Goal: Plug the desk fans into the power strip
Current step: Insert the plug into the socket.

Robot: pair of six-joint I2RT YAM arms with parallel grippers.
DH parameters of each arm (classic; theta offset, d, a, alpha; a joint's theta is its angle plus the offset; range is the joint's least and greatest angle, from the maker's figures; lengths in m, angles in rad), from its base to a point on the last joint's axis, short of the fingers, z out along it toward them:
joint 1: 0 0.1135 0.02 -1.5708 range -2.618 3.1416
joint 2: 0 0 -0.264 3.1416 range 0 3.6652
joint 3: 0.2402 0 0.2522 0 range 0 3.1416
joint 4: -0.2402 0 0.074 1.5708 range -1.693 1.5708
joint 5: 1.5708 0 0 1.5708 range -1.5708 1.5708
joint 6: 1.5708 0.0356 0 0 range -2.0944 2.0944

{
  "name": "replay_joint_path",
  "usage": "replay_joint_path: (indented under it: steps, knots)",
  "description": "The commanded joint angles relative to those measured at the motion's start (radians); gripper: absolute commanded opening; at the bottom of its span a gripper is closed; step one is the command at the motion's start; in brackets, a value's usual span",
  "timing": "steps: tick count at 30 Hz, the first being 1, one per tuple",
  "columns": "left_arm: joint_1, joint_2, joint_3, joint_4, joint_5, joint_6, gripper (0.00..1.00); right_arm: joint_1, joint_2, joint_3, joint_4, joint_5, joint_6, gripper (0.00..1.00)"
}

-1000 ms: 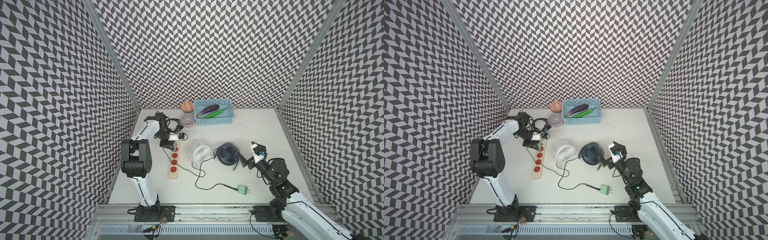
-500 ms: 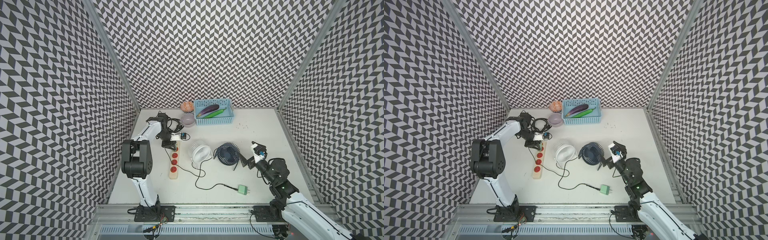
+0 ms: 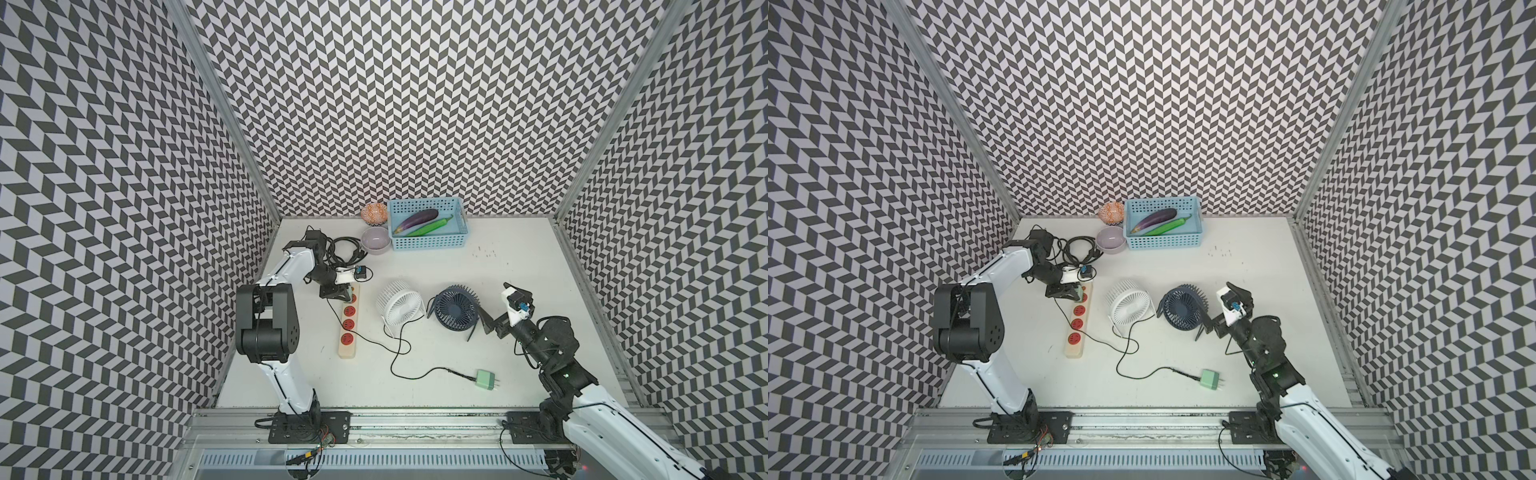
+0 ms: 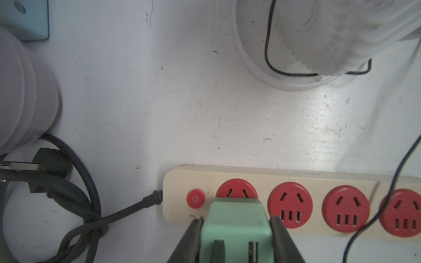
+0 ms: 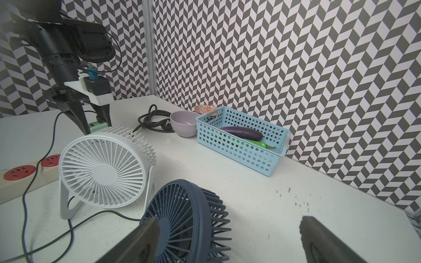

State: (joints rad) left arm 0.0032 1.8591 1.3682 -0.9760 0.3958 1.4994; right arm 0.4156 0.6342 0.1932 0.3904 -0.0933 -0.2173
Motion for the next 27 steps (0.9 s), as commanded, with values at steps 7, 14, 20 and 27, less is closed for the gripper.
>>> replay_joint_path:
  steps: [7,14,20,27]
  knots:
    - [-0.091,0.146,-0.1,0.069,-0.143,-0.067,0.0,-0.003,-0.005,-0.012,0.043,0.006,0.0,1.0]
    - [-0.039,0.098,-0.149,0.065,-0.152,-0.043,0.0,-0.003,-0.008,-0.012,0.046,0.005,-0.001,0.99]
    - [0.012,0.09,-0.166,0.063,-0.173,-0.018,0.0,-0.003,-0.009,-0.014,0.051,0.003,0.0,1.0]
    - [-0.036,0.127,-0.128,0.07,-0.146,-0.049,0.0,-0.004,-0.009,-0.013,0.044,0.007,-0.001,1.0]
